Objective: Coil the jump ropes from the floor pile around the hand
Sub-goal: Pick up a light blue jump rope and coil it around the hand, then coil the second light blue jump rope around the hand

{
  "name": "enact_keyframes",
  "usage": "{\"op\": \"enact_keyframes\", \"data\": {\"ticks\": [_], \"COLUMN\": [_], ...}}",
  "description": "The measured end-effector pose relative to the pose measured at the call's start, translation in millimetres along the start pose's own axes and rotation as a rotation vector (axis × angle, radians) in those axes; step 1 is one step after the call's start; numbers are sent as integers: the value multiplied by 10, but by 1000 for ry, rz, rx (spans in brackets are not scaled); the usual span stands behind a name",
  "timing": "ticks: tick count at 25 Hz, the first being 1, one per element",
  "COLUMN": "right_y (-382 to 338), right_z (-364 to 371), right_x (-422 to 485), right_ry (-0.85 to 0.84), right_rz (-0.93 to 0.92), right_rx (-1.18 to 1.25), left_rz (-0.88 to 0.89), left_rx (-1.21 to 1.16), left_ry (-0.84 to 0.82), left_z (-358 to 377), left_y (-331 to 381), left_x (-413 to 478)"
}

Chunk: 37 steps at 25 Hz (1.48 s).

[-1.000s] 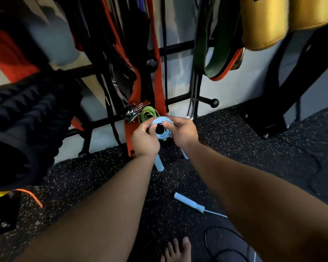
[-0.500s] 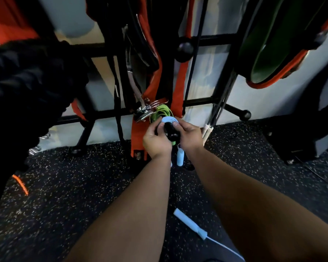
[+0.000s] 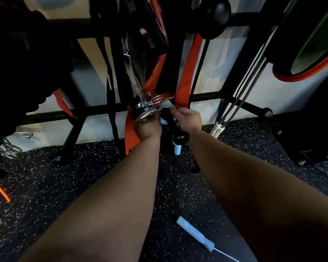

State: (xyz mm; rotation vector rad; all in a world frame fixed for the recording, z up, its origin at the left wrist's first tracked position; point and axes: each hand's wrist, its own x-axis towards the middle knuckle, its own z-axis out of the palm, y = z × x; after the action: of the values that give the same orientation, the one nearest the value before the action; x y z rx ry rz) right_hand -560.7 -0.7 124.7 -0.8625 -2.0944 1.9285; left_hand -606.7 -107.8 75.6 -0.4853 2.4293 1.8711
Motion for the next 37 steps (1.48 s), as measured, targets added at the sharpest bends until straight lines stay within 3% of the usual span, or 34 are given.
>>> {"op": "enact_keyframes", "data": {"ticks": [5, 9, 12, 19, 31, 37], "right_y": [-90, -27, 35, 43, 82, 533], "right_z": [-15, -208, -484, -1349, -2529, -2834], "right_x": [-134, -466, -957, -2448, -5233, -5769], "right_ry": [-1, -82, -98, 40, 378, 425], "right_rz": [130, 71, 33, -22, 112, 224], "right_rx": [105, 145, -30, -502, -680, -676], "left_rz": [8, 59, 3, 93, 500, 572], "left_rx": [-95, -103, 34, 249, 500, 571], "left_ry": [56, 22, 3, -367, -967, -1096], "left_z": [-59, -226, -417, -1009, -1601, -1585], "left_y": [112, 81, -92, 168, 394, 195], "left_x": [-165, -600, -960, -2279, -4351, -4617]}}
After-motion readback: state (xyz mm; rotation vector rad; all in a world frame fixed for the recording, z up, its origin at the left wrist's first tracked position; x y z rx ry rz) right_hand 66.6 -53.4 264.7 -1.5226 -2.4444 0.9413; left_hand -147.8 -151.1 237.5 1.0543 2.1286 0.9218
